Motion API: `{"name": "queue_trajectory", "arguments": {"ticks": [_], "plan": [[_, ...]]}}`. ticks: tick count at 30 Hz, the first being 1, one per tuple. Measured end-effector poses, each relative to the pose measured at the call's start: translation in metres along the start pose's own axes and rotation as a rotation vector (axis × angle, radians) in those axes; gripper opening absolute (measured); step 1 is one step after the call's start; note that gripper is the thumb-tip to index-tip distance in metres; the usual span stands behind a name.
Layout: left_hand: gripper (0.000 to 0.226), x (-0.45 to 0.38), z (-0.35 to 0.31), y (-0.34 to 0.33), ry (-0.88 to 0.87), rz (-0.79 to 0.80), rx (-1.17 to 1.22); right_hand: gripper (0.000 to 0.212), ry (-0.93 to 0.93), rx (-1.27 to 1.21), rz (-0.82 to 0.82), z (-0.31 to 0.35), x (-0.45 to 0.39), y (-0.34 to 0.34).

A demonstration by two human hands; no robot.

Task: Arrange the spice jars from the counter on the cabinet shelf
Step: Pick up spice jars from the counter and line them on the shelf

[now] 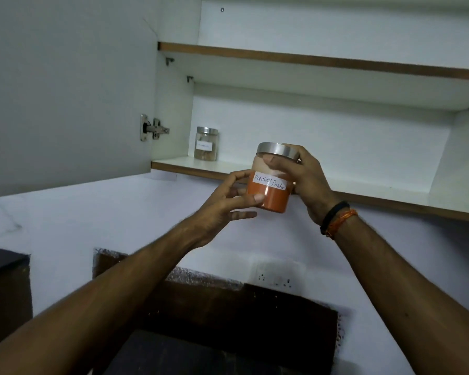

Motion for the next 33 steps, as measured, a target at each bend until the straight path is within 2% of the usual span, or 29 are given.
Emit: {"name": "queue_trajectory", "arguments": {"ticks": [3,5,8,10,11,13,15,21,24,27,33], "plan": [[0.06,-0.019,-0.014,0.024,-0.043,-0.009,0.0,0.047,0.036,-0.018,-0.028,0.012,-0.016,0.003],[0.046,-0.034,-0.021,0.037,-0.072,-0.089,-0.154,0.047,0.07,-0.02,-0.045,0.016,-0.024,0.004],[0.029,-0.057,-0.019,0.06,-0.183,-0.166,-0.855,0.044,0.094,-0.028,-0.068,0.018,-0.036,0.004],[0.038,-0.071,-0.012,0.072,-0.204,-0.063,-1.285,0.042,0.1,-0.018,-0.068,0.017,-0.044,0.002],[0.047,-0.078,-0.009,0.077,-0.166,0.003,-1.397,0.042,0.106,-0.009,-0.066,0.017,-0.049,0.001],[0.059,-0.09,-0.003,0.083,-0.043,0.11,-1.457,0.042,0.123,0.012,-0.062,0.017,-0.057,-0.001],[0.06,-0.103,0.0,0.084,0.052,0.179,-1.444,0.042,0.139,0.033,-0.061,0.016,-0.066,-0.004],[0.068,-0.133,0.003,0.085,0.126,0.316,-1.546,0.044,0.178,0.133,-0.025,0.017,-0.098,-0.014],[0.071,-0.143,0.005,0.094,0.092,0.368,-1.652,0.046,0.211,0.215,-0.011,0.015,-0.118,-0.018],[0.077,-0.154,0.011,0.103,-0.014,0.385,-1.76,0.049,0.228,0.28,0.0,0.008,-0.144,-0.021],[0.094,-0.161,0.028,0.117,-0.175,0.268,-1.708,0.052,0.213,0.312,0.028,-0.013,-0.199,-0.03]]}}
Point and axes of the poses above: each hand's wrist, its own x-axis away from the middle knuckle, its own y-axis out of the back of the hand, z = x × y, the point moved 1 cm from there along -x, towards the middle knuckle, and after that the axes turned 10 degrees about -x, right-handed, at the moved point
